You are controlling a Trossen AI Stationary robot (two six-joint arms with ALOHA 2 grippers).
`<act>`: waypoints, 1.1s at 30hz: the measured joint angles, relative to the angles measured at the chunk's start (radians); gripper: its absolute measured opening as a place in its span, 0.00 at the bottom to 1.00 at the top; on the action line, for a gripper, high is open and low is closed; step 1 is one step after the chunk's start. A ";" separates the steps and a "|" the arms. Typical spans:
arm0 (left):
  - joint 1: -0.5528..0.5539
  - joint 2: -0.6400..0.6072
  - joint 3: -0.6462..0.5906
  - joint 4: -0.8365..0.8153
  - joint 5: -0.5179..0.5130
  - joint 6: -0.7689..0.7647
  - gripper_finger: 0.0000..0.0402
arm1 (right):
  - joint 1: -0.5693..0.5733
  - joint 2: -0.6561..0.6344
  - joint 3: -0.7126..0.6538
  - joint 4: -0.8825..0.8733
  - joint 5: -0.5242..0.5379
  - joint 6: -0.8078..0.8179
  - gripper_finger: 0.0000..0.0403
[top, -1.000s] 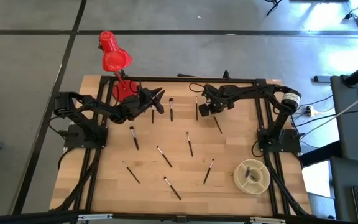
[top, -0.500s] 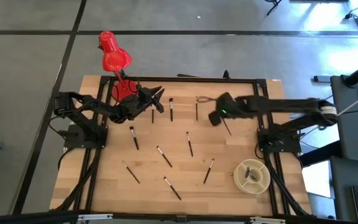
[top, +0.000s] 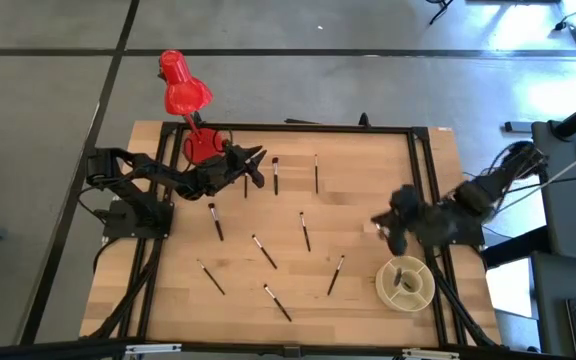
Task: Pick & Place Makeup Supplies
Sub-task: Put the makeup brush into the organizer
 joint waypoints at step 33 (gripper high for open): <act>-0.125 0.000 0.000 -0.132 -0.125 -0.026 0.21 | 0.551 0.324 0.002 -0.116 0.203 0.541 0.16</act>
